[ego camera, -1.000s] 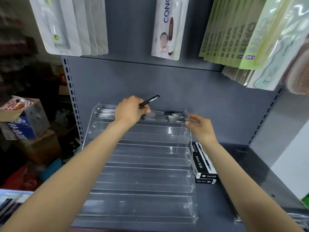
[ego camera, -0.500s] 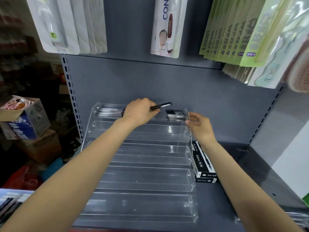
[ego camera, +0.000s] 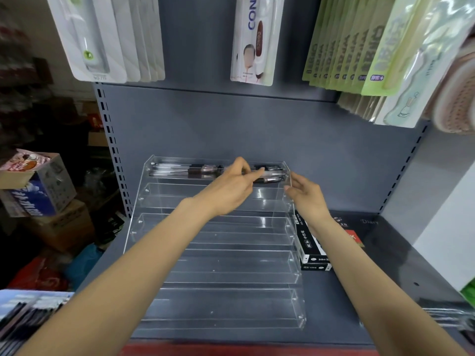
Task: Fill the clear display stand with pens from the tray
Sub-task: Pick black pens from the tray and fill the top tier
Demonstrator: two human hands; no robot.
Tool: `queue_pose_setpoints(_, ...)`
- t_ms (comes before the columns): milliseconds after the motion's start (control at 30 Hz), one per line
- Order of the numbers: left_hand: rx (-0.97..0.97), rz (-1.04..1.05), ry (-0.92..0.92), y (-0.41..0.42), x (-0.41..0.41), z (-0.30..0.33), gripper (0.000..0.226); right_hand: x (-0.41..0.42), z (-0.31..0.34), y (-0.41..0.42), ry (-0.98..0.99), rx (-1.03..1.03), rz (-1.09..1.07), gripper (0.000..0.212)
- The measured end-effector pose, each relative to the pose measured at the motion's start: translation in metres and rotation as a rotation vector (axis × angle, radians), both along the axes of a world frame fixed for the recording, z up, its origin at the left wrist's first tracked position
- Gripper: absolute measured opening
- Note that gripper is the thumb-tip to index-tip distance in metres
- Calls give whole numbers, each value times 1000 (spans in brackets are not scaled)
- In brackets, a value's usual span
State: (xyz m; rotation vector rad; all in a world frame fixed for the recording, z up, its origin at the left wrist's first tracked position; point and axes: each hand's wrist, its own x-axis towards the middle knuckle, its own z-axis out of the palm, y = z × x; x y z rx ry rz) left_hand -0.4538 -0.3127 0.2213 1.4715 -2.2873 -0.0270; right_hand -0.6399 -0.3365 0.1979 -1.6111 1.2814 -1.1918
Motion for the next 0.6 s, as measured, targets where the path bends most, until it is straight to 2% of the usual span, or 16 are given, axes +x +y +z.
queue_pose_setpoints(100,12,7,-51,-2,-6,-5,29,-2,-2,4,9,1,29,49)
queue_pose_setpoints(267,-10,143,-20,-6,-11,-3,10,-7,-2,11,7,22,116,49)
queue_pose_setpoints(600,-42,210,-162,-14,-27,-1,15,-14,-6,13,-94,96,191,47)
